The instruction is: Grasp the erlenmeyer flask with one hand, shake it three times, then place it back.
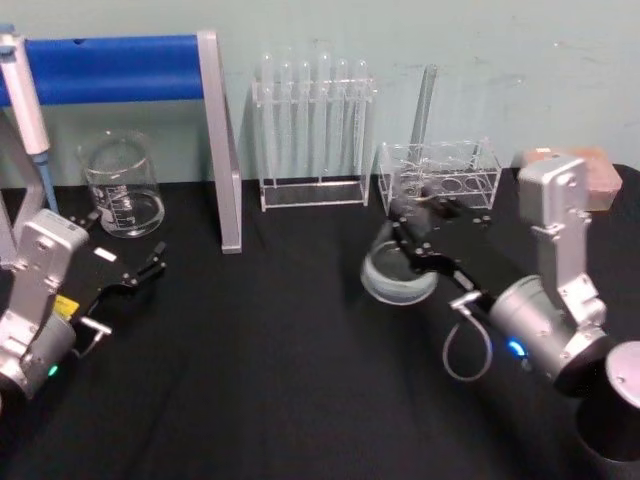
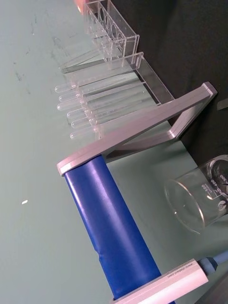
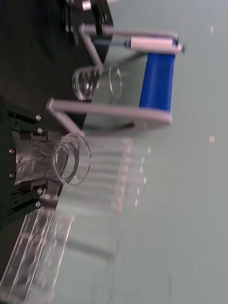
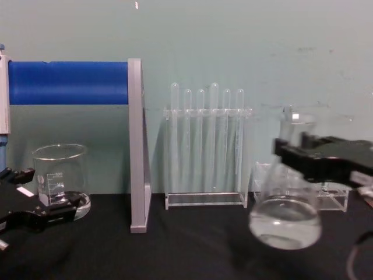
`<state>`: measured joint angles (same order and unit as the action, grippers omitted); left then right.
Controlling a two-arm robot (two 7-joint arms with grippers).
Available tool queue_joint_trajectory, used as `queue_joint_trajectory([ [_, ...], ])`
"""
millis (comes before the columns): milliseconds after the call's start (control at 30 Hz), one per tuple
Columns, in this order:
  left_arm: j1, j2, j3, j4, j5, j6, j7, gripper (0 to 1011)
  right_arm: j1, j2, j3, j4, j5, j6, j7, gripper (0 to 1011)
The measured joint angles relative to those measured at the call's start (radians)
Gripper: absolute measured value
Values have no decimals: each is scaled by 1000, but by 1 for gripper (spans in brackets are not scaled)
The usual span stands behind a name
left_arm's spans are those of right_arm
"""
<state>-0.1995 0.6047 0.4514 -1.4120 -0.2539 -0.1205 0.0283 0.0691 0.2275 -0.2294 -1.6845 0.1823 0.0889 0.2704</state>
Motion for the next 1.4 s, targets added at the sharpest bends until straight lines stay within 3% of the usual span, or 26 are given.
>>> queue_joint_trajectory([
  [200, 0, 0, 0, 0, 0, 0, 0, 1001, 36, -1, -53, 29, 12, -7, 30, 449],
  [333, 0, 0, 0, 0, 0, 0, 0, 1001, 51, 2, -70, 41, 20, -10, 34, 449],
  [767, 0, 0, 0, 0, 0, 0, 0, 1001, 73, 18, -83, 59, 47, -17, 36, 449],
  [1100, 0, 0, 0, 0, 0, 0, 0, 1001, 85, 53, -95, 77, 78, -36, 81, 449],
  [1400, 0, 0, 0, 0, 0, 0, 0, 1000, 93, 109, -130, 100, 108, -73, 156, 449],
])
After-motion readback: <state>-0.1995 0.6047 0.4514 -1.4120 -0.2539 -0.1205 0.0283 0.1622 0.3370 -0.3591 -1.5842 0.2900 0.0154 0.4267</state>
